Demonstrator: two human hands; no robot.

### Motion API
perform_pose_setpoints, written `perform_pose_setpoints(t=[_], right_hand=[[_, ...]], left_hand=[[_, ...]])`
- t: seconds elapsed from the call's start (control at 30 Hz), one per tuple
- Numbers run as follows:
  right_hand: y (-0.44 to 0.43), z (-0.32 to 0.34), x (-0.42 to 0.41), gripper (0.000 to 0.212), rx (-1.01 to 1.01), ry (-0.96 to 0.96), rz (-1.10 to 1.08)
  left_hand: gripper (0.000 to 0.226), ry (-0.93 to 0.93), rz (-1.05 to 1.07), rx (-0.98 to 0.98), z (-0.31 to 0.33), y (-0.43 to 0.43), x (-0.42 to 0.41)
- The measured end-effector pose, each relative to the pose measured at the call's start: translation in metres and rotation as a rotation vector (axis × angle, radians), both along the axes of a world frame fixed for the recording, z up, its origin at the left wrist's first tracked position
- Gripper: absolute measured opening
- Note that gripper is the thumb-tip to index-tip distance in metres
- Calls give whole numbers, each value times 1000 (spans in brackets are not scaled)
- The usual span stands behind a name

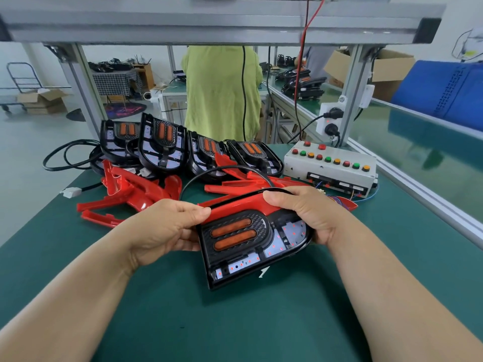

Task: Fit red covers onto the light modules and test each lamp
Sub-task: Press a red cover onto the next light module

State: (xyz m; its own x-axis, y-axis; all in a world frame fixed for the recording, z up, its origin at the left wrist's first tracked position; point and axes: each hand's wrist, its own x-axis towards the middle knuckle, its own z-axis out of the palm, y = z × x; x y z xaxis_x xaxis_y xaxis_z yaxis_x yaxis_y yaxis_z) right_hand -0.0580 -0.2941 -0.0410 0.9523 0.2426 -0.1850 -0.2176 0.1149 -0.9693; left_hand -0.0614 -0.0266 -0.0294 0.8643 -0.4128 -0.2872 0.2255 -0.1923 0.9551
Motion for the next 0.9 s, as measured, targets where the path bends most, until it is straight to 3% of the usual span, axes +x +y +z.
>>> perform_pose_setpoints(t=[0.3,0.5,0.63,0.9], right_hand=[[0,-1,2,47,3,6,-5],[1,-1,3,48,-80,-22,-25],[1,-1,3,40,-63,-25,-30],[-2,-3,3,49,-51,4,-14]], left_hand=[[39,-24,47,42,1,-4,-1],[19,-47,120,62,1,-8,-1],[18,-55,132,66,0,-7,-2],[22,-79,110,98,1,-8,-3]])
